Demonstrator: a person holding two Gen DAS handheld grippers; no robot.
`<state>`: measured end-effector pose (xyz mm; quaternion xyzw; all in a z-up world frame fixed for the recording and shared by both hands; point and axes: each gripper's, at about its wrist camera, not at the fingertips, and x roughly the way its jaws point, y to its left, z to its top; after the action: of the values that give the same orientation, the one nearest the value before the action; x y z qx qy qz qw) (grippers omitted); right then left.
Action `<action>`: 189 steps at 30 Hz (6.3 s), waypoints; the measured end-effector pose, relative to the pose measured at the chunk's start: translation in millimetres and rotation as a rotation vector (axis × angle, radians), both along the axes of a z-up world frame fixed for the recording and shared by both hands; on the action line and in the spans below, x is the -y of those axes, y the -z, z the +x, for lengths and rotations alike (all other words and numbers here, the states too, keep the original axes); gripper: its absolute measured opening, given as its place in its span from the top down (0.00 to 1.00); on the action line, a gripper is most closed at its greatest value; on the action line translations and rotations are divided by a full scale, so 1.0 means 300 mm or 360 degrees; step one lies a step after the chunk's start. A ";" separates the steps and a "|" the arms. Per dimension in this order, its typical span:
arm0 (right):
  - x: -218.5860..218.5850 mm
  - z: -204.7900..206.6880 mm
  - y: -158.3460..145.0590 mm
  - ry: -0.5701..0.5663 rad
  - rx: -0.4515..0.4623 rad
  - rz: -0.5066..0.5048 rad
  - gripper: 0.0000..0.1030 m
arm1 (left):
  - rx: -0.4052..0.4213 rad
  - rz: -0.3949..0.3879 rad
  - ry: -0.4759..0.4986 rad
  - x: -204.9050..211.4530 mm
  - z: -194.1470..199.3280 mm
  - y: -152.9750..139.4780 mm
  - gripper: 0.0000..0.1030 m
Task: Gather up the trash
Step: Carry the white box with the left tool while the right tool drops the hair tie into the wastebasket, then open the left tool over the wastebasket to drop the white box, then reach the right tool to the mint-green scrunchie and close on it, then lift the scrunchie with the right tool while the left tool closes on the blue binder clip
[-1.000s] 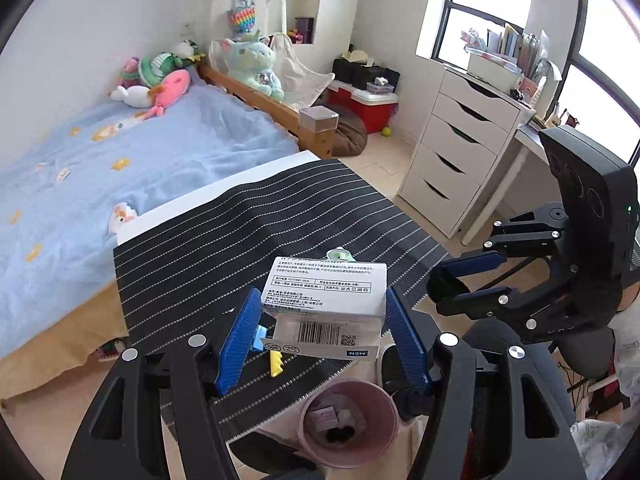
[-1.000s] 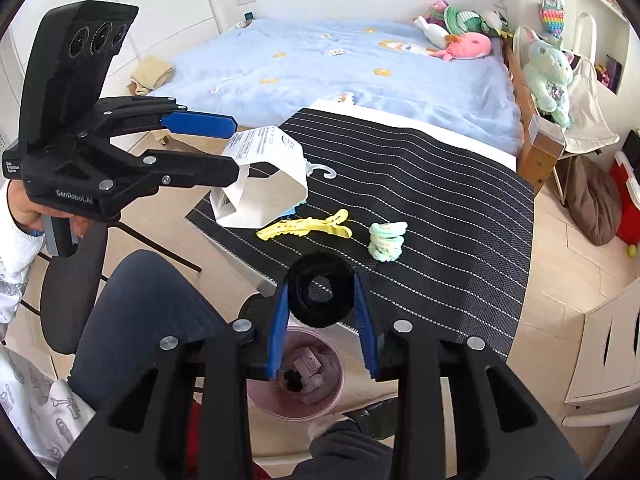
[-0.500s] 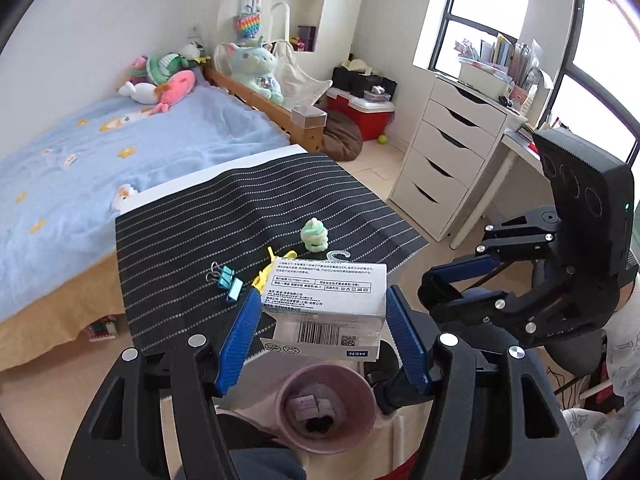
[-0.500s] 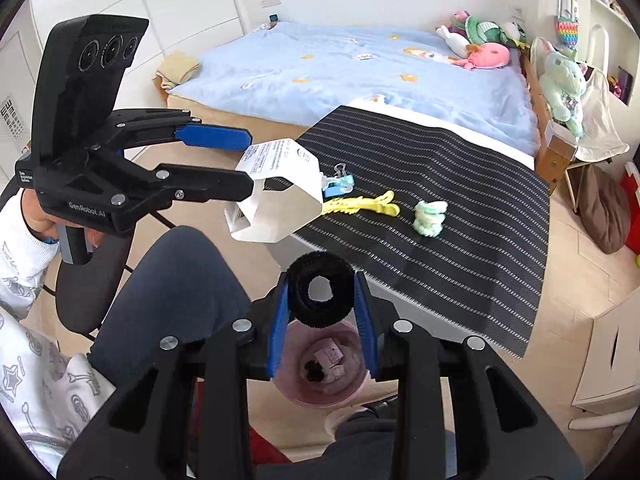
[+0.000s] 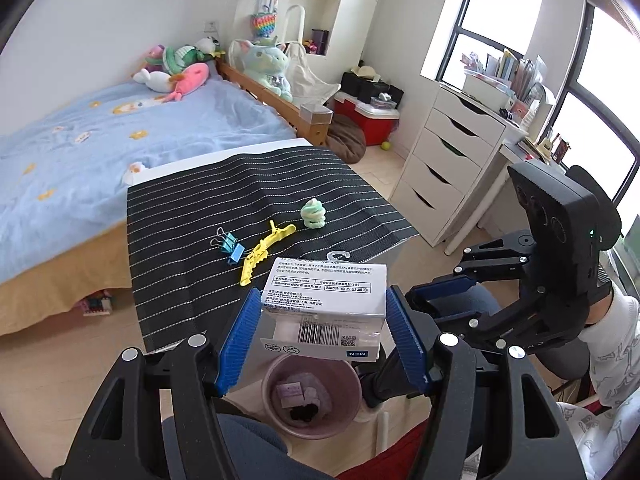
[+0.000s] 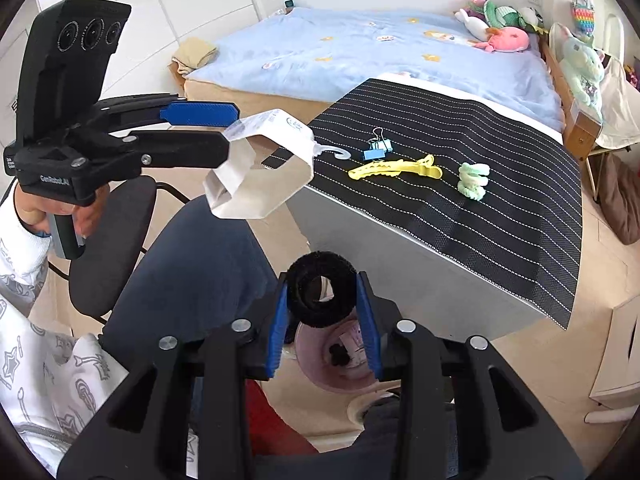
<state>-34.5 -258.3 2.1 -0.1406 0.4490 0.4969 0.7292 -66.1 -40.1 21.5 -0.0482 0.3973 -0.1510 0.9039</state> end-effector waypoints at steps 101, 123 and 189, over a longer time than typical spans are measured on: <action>-0.149 0.533 0.078 0.0255 0.0148 -0.0313 0.03 | -0.0028 -0.0026 -0.0256 -0.117 0.097 0.065 0.07; -0.220 0.608 0.227 0.0206 -0.0024 -0.0415 0.65 | -0.0057 -0.0043 -0.0275 -0.130 0.104 0.086 0.07; -0.076 0.566 0.110 0.0352 -0.0045 -0.0242 0.74 | -0.0704 0.0042 -0.0060 -0.195 0.667 0.338 0.97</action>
<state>135.4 -235.3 -30.8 -0.1381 0.5085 0.3800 0.7602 134.0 18.4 -80.0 -0.0757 0.5869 -0.1146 0.7979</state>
